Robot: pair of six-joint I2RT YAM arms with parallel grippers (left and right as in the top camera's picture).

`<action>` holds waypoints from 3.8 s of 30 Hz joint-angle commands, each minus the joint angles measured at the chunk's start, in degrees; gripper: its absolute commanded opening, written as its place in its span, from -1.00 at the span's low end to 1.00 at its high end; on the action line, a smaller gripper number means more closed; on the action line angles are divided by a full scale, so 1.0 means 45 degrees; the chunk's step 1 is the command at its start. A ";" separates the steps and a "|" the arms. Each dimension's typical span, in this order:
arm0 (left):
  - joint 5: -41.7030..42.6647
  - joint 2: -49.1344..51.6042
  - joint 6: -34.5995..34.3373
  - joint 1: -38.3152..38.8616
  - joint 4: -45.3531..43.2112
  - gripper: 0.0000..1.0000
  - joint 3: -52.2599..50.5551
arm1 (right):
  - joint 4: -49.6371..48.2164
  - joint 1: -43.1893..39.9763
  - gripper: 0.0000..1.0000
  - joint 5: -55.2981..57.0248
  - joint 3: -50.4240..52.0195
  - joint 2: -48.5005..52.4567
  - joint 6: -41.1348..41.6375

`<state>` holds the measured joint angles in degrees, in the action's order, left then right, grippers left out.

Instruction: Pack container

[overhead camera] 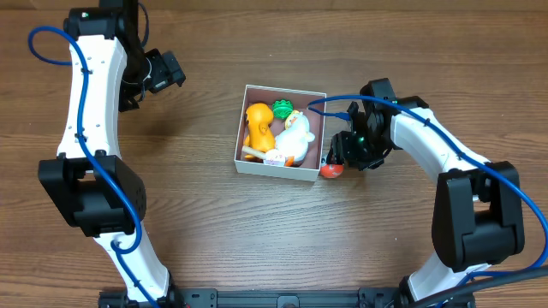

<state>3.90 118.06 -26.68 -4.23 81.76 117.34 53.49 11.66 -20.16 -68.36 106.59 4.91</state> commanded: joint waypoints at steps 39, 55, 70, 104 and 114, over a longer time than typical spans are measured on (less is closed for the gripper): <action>0.0034 -0.0015 -0.0083 0.0039 0.0010 1.00 -0.0049 | 0.1122 0.3468 -0.92 0.2885 -0.4444 -0.3487 -0.2890; 0.0039 -0.0015 -0.0083 0.0039 0.0010 1.00 -0.0049 | 0.0413 0.4585 -0.86 0.4546 -0.4444 -0.3415 -0.2710; 0.0039 -0.0015 -0.0083 0.0039 0.0010 1.00 -0.0049 | 0.0311 0.2322 1.00 0.5901 -0.4444 -0.3395 -0.0034; 0.0039 -0.0015 -0.0083 0.0039 0.0010 1.00 -0.0049 | 0.0316 0.2613 1.00 0.5901 -0.4439 -0.4711 -0.0034; 0.0034 -0.0015 -0.0083 0.0039 0.0010 1.00 -0.0049 | 0.0311 0.4328 1.00 0.5901 -0.4061 -1.0069 -0.0034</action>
<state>3.90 118.06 -26.65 -4.23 81.69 117.34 55.07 30.15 5.87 -87.42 69.41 4.29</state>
